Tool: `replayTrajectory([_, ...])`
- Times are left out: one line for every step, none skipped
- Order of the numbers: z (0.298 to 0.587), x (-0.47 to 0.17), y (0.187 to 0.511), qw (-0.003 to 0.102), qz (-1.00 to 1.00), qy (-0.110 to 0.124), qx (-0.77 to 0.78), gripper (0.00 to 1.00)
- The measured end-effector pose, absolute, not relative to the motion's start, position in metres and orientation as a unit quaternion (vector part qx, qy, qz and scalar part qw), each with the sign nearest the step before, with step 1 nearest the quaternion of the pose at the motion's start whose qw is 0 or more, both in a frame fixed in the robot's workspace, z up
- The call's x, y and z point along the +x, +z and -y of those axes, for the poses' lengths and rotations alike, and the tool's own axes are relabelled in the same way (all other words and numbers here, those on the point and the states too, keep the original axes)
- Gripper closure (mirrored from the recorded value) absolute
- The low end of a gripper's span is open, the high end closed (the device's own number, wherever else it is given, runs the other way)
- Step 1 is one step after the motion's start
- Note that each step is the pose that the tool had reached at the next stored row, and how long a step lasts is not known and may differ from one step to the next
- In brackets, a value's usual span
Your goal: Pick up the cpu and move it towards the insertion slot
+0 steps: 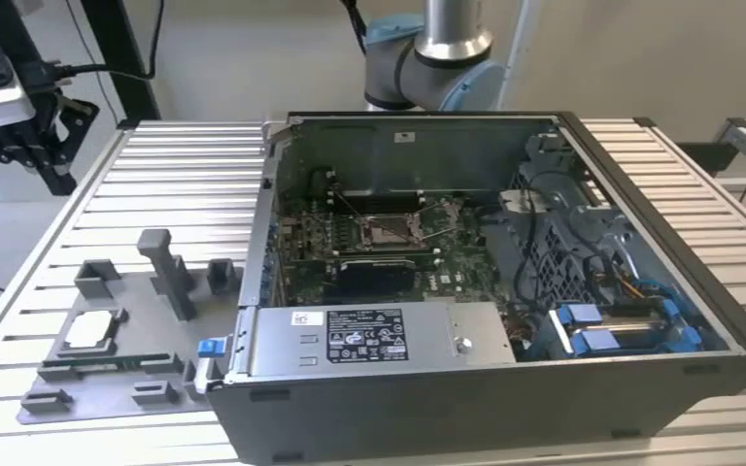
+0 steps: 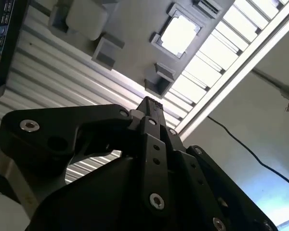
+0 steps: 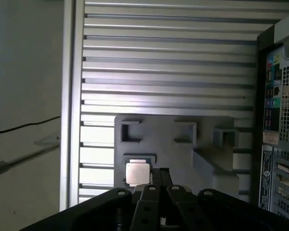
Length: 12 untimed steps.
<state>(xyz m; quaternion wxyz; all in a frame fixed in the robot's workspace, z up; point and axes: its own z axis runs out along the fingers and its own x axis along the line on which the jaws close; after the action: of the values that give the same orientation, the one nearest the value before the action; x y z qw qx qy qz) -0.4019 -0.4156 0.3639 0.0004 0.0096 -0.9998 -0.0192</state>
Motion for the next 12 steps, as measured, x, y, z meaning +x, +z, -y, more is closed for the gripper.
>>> replayTrajectory([0.4171,-0.4032,0.3635,0.000,1.000,-0.019,0.010,1.00])
replayTrajectory([0.4185,-0.4048,0.3630,0.000,1.000,-0.019,0.010,1.00])
replayTrajectory([0.4194,-0.4064,0.3625,0.000,1.000,-0.019,0.009,1.00])
replayTrajectory([0.4202,-0.4080,0.3621,0.000,1.000,-0.019,0.010,1.00])
replayTrajectory([0.4208,-0.4101,0.3616,0.000,1.000,-0.019,0.010,1.00])
replayTrajectory([0.4212,-0.4120,0.3613,0.000,1.000,-0.019,0.010,1.00])
replayTrajectory([0.4215,-0.4127,0.3611,0.000,1.000,-0.019,0.010,1.00])
replayTrajectory([0.4215,-0.4127,0.3611,0.000,1.000,-0.019,0.010,1.00])
replayTrajectory([0.4214,-0.4127,0.3611,0.000,1.000,-0.019,0.010,1.00])
replayTrajectory([0.4215,-0.4127,0.3611,0.000,1.000,-0.019,0.010,1.00])
replayTrajectory([0.4214,-0.4127,0.3611,0.000,1.000,-0.019,0.010,1.00])
replayTrajectory([0.4214,-0.4127,0.3611,0.000,1.000,-0.019,0.010,1.00])
